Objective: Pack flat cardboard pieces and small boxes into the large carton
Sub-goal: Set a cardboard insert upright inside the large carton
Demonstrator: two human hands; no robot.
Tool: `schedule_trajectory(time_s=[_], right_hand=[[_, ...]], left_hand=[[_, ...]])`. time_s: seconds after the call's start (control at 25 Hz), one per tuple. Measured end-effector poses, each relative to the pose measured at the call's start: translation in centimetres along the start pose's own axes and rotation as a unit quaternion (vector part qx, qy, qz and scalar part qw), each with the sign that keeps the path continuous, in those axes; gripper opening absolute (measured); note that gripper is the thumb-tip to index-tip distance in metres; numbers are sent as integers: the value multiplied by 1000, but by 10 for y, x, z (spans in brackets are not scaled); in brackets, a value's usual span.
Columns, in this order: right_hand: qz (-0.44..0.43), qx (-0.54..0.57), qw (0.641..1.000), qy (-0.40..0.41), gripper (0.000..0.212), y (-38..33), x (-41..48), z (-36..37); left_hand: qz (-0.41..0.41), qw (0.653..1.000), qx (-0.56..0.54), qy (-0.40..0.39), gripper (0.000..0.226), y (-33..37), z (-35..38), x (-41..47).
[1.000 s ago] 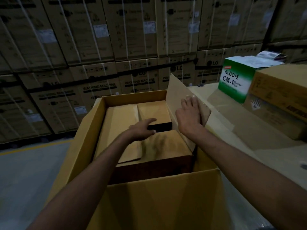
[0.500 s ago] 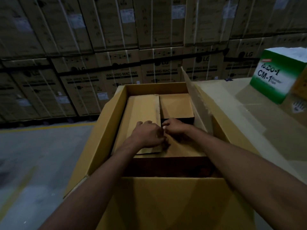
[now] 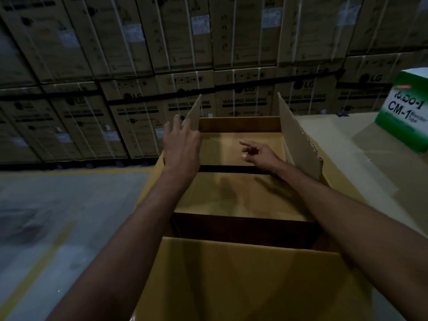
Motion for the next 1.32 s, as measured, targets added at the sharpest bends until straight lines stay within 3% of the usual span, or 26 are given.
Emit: schedule_trajectory(time_s=[0.08,0.2,0.32,0.52,0.68,0.76,0.84,0.92,1.0,1.08,1.12,1.16,1.2,1.24,1.28,1.32], right_hand=[[55,-128,990,-1,46,16,0,-8],[134,-267,949,-97,28,55,-12,-19],[145,-230,955,-119,33,74,-28,-29],[44,-242,969,-9,38,35,-29,-53],[62,-181,981,32,42,8,-36,-81],[84,-116,988,60,35,-3,-46,-94],[143,-5,988,66,25,-10,-56,-105],[216,161,963,-12,16,-16,-70,-108],[256,228,936,-81,10,-21,-90,-104],[276,60,959,10,14,-1,-107,-113],[237,-40,969,57,9,6,-110,-115],[196,-74,978,3,8,10,-112,-104],[204,-106,961,-153,12,17,-116,-81],[250,-161,900,-320,30,28,-121,-56],[283,-217,832,-426,59,42,-123,-42],[298,-240,787,-484,89,48,-124,-34]], left_hand=[[61,992,65,-88,34,0,32,0],[112,972,32,-205,25,-5,90,-10],[104,956,-12,-274,47,-10,114,-8],[45,913,-208,-348,85,-3,112,15],[-53,881,-378,-278,64,-15,78,23],[-111,844,-466,-243,52,-35,64,28],[-165,779,-542,-269,48,-48,53,24],[-189,720,-570,-349,49,-52,45,14],[-192,668,-579,-426,56,-54,43,7],[-167,605,-596,-501,59,-54,46,4],[-123,588,-578,-553,55,-51,47,0],[-50,594,-524,-608,50,-47,51,-5],[38,606,-450,-655,49,-40,56,-12],[107,616,-378,-682,61,-33,63,-19],[152,634,-313,-691,81,-27,71,-25],[182,654,-271,-682,100,-20,78,-28]])
Point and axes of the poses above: each hand's wrist, its own x-axis towards the middle knuckle, its own z-axis out of the palm, y = z × x, the point moved 4 cm from there along x, towards the middle knuckle, and after that the axes turned 2 degrees about z, right-handed, at the moved point
